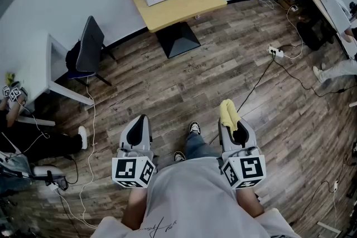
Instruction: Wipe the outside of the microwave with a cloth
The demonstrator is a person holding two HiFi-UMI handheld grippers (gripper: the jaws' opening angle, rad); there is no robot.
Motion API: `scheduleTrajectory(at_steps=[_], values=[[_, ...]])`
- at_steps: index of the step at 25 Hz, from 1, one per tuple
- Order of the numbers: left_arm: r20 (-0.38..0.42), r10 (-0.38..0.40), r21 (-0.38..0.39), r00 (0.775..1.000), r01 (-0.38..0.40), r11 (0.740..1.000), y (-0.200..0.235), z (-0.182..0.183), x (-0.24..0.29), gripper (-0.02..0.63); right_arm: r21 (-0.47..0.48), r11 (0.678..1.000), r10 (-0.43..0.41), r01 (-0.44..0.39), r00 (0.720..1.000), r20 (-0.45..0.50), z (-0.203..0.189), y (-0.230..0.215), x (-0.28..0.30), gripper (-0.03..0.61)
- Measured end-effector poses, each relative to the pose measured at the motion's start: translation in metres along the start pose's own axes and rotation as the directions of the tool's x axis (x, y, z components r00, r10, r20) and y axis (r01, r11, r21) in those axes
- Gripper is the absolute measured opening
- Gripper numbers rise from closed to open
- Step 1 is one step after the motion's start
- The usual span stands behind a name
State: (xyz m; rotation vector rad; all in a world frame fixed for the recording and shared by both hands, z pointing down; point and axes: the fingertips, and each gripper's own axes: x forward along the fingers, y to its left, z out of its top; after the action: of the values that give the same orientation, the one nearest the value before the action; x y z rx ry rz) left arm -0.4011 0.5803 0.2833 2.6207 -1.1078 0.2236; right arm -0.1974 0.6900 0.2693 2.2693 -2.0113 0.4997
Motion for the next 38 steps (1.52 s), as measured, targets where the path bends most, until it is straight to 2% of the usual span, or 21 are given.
scheduleTrajectory(at_steps=[6, 10, 12, 20, 27, 33, 38], values=[[-0.008, 0.006, 0.018, 1.0, -0.006, 1.0, 0.006, 0.015, 0.04, -0.009, -0.008, 1.0, -0.001, 0.001, 1.0, -0.008, 0.008, -0.035, 0.037, 0.118], [-0.013, 0.009, 0.027, 1.0, -0.009, 1.0, 0.008, 0.022, 0.07, -0.009, 0.097, 0.994, 0.061, -0.06, 0.998, -0.001, 0.016, -0.051, 0.062, 0.121], [-0.019, 0.004, 0.034, 1.0, -0.004, 0.999, 0.007, 0.028, 0.087, -0.009, 0.119, 0.99, 0.074, -0.075, 0.997, 0.008, 0.023, -0.06, 0.076, 0.123], [-0.073, -0.058, 0.07, 0.996, 0.063, 0.996, -0.019, 0.038, 0.15, -0.009, 0.087, 0.993, 0.084, -0.084, 0.996, -0.001, 0.039, -0.103, 0.124, 0.124], [-0.092, -0.04, 0.076, 0.995, 0.047, 0.996, -0.045, 0.035, 0.171, -0.009, 0.091, 0.99, 0.108, -0.105, 0.993, -0.036, 0.035, -0.135, 0.143, 0.126], [-0.128, -0.038, 0.08, 0.991, 0.049, 0.996, -0.041, 0.034, 0.198, -0.009, 0.109, 0.988, 0.118, -0.11, 0.99, -0.075, 0.03, -0.146, 0.165, 0.127], [-0.151, -0.084, 0.066, 0.985, 0.095, 0.993, -0.043, 0.029, 0.231, -0.009, 0.112, 0.988, 0.115, -0.105, 0.989, -0.093, 0.028, -0.155, 0.183, 0.127]])
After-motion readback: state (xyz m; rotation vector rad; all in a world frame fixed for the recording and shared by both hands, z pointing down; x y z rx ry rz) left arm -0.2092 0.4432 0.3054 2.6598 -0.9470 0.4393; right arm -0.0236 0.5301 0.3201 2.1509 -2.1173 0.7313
